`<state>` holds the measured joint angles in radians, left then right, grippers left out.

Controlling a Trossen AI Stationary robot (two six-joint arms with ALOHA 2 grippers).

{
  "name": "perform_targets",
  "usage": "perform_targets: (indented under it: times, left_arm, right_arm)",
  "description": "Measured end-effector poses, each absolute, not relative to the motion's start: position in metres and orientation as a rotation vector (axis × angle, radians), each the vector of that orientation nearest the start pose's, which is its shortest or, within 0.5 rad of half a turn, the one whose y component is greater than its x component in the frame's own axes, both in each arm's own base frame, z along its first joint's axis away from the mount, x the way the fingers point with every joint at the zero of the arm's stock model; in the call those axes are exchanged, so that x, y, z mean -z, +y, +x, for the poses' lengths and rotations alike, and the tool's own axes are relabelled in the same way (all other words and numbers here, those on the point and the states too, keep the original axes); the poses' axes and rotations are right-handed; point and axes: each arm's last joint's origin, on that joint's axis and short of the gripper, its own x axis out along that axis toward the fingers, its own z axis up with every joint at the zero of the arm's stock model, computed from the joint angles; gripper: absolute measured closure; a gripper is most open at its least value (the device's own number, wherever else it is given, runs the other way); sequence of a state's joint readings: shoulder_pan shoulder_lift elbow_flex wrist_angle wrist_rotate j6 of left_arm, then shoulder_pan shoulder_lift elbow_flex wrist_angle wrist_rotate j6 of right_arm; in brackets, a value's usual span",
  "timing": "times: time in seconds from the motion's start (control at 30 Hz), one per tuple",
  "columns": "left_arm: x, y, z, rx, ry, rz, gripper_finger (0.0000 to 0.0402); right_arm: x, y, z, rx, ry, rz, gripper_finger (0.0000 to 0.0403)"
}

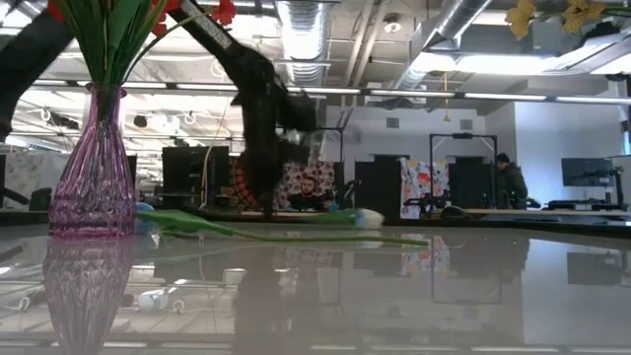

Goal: Sort flowers into vase by color
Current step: Put the top white flower into the transparent vase

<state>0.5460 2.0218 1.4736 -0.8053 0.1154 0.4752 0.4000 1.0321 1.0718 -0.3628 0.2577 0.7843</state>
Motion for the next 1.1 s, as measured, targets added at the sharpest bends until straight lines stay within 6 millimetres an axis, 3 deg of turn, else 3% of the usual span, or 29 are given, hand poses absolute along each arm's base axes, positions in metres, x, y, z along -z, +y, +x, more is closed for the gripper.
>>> perform_targets:
  times: [0.07, 0.2, 0.37, 0.53, 0.7, 0.9, 1.1]
  left_arm:
    - [-0.203, 0.202, 0.342, -0.1, 1.192, 0.004, 0.0401]
    - [-0.272, 0.193, 0.327, -0.202, 0.96, 0.045, 0.0401]
    - [-0.363, 0.177, 0.293, -0.33, 0.564, 0.053, 0.0401]
    - [-0.419, 0.149, 0.263, -0.211, 0.268, -0.089, 0.0401]
    - [-0.447, 0.114, 0.256, -0.022, 0.105, -0.202, 0.0401]
    - [-0.454, 0.07, 0.274, 0.138, 0.056, -0.235, 0.0401]
    - [-0.451, 0.046, 0.282, 0.099, 0.068, -0.235, 0.0401]
  right_arm:
    - [-0.37, 0.078, 0.203, -0.015, 0.342, 0.674, 0.0133]
    - [-0.369, 0.078, 0.204, -0.013, 0.341, 0.666, 0.0133]
    - [-0.371, 0.068, 0.208, 0.033, 0.301, 0.637, 0.0133]
    - [-0.383, 0.043, 0.219, 0.171, 0.119, 0.595, 0.0133]
    - [-0.398, 0.017, 0.239, 0.181, -0.095, 0.478, 0.0133]
    - [-0.405, -0.004, 0.264, 0.046, -0.279, 0.444, 0.0133]
    - [-0.406, -0.003, 0.28, -0.038, -0.324, 0.306, 0.0133]
